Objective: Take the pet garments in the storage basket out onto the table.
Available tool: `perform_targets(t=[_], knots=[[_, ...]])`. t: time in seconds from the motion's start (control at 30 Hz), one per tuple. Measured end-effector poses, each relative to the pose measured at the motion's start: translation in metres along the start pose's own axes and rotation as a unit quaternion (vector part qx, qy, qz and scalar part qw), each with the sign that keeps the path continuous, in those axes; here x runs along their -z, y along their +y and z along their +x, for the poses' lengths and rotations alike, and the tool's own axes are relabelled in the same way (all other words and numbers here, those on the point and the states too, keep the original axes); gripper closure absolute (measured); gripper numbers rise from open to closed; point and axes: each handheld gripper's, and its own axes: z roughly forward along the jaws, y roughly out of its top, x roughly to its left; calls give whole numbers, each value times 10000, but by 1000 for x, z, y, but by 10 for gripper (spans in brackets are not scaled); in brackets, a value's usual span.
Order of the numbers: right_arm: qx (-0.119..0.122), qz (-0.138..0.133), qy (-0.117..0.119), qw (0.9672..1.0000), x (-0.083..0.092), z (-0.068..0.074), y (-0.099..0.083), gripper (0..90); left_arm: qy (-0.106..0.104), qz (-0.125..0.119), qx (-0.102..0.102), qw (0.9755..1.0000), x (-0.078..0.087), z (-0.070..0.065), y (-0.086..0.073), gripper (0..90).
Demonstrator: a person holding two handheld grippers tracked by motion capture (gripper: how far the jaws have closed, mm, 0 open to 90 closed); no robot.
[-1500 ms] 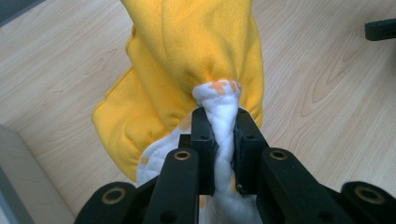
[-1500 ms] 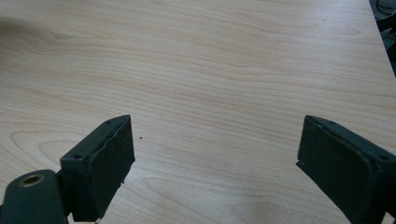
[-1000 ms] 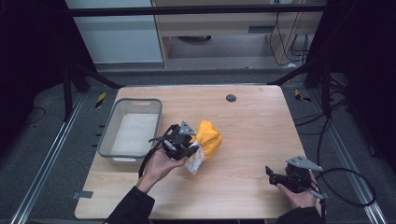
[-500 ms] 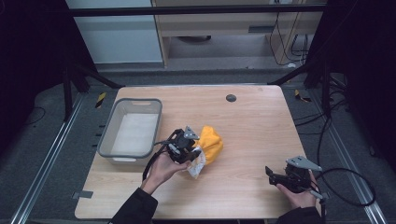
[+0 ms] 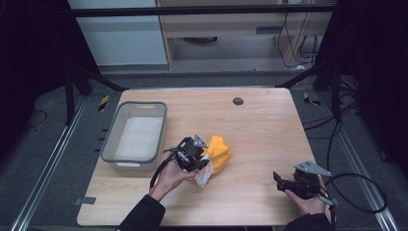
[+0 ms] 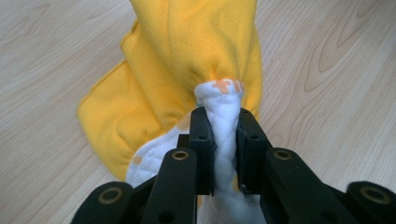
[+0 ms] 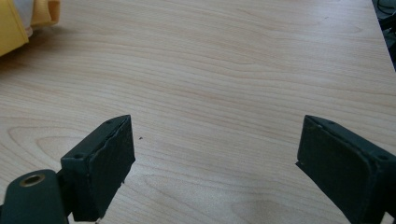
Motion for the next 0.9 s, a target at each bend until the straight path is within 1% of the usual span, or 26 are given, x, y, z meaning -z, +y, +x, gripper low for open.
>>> perform_targets(t=[0.03, 0.13, 0.3, 0.33, 0.37, 0.43, 0.47, 0.57, 0.7, 0.73, 0.77, 0.83, 0.87, 0.9], knots=[[0, 1, 2, 10000, 0, 0, 0, 109, -18, 31, -28, 10000, -3, -1, -1, 786], [0, 2, 1, 10000, 0, 0, 0, 109, -23, 64, -74, 9999, -6, -2, -2, 767], [6, 9, 1, 10000, 0, 0, 0, 109, -55, 71, -91, 9999, -10, -3, -4, 735], [6, 12, 2, 10000, 0, 0, 0, 109, -70, 89, -110, 9999, -11, -3, -5, 720], [39, 11, -16, 10000, -1, 0, 0, 109, -70, 88, -121, 9999, -11, -4, -5, 680], [5, 16, 7, 10000, 0, 0, 0, 109, -74, 88, -153, 9998, -12, -4, -6, 651], [5, 16, 7, 10000, 0, 0, 0, 109, -92, 97, -184, 9997, -12, -4, -6, 651], [10, 14, -2, 10000, 0, -1, -1, 109, -54, 31, -266, 9996, -12, -4, -8, 556], [39, 6, -9, 10000, -1, 0, -1, 109, -33, -60, -314, 9995, -10, -4, -9, 445], [41, 3, -6, 10000, -1, 0, -1, 109, -30, -93, -312, 9995, -10, -4, -10, 399], [42, 2, -9, 10000, -1, -1, -1, 108, -35, -118, -349, 9993, -8, -4, -11, 378], [34, 3, -11, 10000, -1, -1, -1, 108, -37, -157, -354, 9992, -7, -4, -12, 334], [23, 4, -5, 10000, -1, -1, -1, 108, -25, -215, -344, 9992, -7, -5, -12, 334], [24, 3, -6, 10000, -1, -1, -1, 108, -5, -272, -370, 9989, -5, -5, -13, 312]])
